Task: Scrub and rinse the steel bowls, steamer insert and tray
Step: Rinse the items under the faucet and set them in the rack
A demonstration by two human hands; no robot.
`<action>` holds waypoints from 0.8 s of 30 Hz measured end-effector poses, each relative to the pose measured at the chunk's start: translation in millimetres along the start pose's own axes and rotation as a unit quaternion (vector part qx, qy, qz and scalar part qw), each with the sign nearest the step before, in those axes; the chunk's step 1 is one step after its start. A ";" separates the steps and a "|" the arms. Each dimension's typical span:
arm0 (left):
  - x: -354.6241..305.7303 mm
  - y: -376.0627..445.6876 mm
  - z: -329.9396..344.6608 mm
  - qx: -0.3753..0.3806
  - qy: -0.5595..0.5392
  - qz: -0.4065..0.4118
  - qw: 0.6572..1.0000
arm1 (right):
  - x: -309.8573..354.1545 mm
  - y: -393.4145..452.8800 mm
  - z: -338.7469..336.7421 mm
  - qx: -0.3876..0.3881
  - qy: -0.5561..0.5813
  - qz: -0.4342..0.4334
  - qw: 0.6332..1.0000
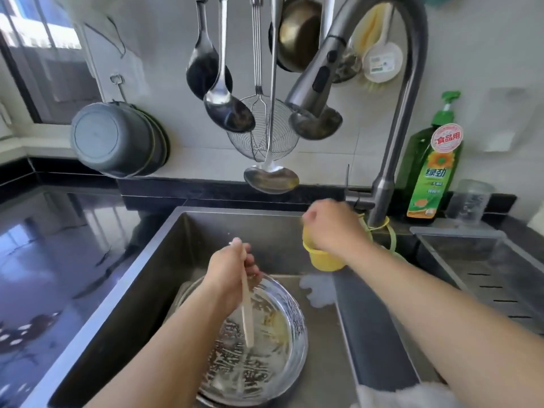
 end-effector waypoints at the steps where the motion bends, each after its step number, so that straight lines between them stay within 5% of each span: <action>1: 2.2 1.2 -8.1 -0.005 0.012 -0.019 1.000 | -17.3 16.7 -24.4 -0.085 0.014 0.046 0.995; 3: 5.0 1.8 -17.5 -0.004 0.018 -0.056 0.998 | -43.2 45.4 -51.5 -0.110 0.069 0.136 0.982; 5: 6.9 2.3 -18.0 0.001 0.014 -0.081 0.997 | -48.3 64.7 -48.2 -0.023 0.106 0.183 0.977; 10: 11.7 5.2 -13.9 0.005 0.058 -0.111 0.992 | -42.5 63.7 -34.7 0.027 0.068 0.122 0.990; 14: 13.2 3.0 -14.2 -0.002 0.117 -0.104 0.988 | -26.4 14.5 -71.6 -0.119 0.260 0.026 0.958; 17: 14.2 3.4 -13.4 0.009 0.160 -0.096 0.982 | 11.9 -24.4 -121.5 -0.178 0.490 -0.084 0.849; 20: 15.8 -1.2 -10.3 0.047 0.217 -0.101 0.970 | 54.5 -28.7 -148.4 -0.117 0.510 -0.148 0.839; 24: 16.4 -4.9 -6.3 0.091 0.211 -0.091 0.969 | 79.1 -14.3 -162.5 -0.203 0.496 -0.142 0.832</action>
Point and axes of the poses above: each hand's wrist, its own y-axis towards the middle knuckle, its own z-axis out of the palm, x = y × z, the point moved 5 cm from there along y, towards the middle knuckle, and after that the axes turned 6 degrees about x, right-handed, at the moved point
